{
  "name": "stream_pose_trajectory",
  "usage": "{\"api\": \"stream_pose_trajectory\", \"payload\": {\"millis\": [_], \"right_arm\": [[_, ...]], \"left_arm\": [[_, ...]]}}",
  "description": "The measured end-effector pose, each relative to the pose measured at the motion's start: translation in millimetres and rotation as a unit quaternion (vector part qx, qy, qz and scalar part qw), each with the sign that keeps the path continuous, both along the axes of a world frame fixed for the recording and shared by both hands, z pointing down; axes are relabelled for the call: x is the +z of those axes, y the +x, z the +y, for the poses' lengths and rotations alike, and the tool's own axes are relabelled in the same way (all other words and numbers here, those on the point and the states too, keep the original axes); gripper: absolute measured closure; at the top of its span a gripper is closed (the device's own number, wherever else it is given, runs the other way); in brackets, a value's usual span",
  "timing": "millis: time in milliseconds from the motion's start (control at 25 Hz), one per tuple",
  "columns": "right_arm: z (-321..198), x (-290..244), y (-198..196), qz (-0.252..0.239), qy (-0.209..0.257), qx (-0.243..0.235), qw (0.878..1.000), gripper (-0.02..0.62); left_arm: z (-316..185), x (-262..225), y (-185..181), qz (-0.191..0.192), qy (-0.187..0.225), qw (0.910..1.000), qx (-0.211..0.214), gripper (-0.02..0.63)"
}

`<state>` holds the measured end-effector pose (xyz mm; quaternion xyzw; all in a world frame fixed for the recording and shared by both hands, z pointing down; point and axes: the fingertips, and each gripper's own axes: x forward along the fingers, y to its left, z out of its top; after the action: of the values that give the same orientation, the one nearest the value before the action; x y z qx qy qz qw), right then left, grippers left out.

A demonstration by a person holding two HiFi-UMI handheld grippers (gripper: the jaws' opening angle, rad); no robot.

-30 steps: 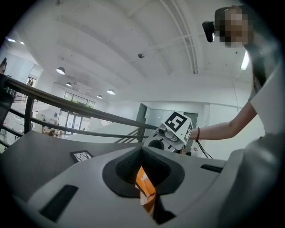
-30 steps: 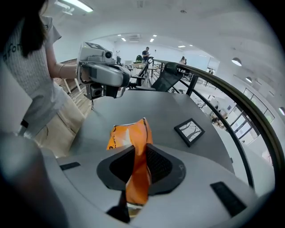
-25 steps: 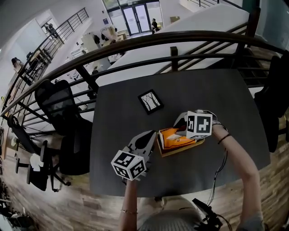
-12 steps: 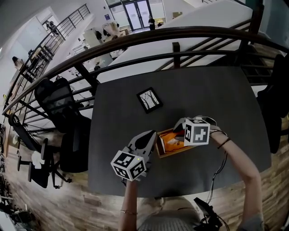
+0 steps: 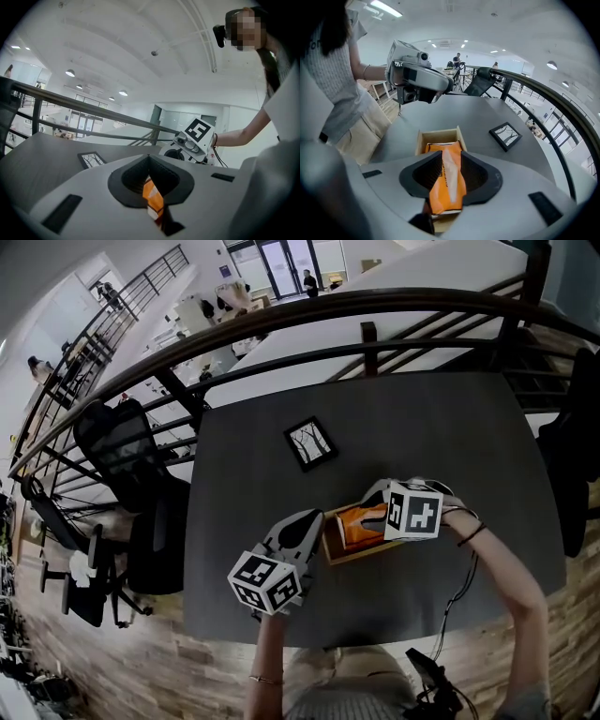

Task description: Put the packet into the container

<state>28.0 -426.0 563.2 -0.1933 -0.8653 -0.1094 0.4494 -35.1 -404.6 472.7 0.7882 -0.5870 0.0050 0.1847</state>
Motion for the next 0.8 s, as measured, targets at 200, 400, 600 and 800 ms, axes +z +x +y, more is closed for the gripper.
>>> {"api": "stream_pose_trajectory", "payload": {"millis": [200,400,600,800], "right_arm": [[-11,-17,-5,-0.058,-0.021,0.045,0.997,0.491],[-15,-39,-17,-0.118,-0.046,0.104,0.987,0.510],[-8,-69,-23,-0.204,-0.087,0.156,0.962,0.585],[2,-101,-10,-0.271,-0.101,0.225,0.930,0.586]], "left_arm": [[-1,0,3,0.000,0.003,1.0000,0.008,0.598],[-7,-9,10,-0.003,0.018,0.9996,0.024,0.598],[-4,-19,17,-0.007,0.033,0.9987,0.039,0.598],[6,-35,20,-0.012,0.049,0.9972,0.056,0.598]]}}
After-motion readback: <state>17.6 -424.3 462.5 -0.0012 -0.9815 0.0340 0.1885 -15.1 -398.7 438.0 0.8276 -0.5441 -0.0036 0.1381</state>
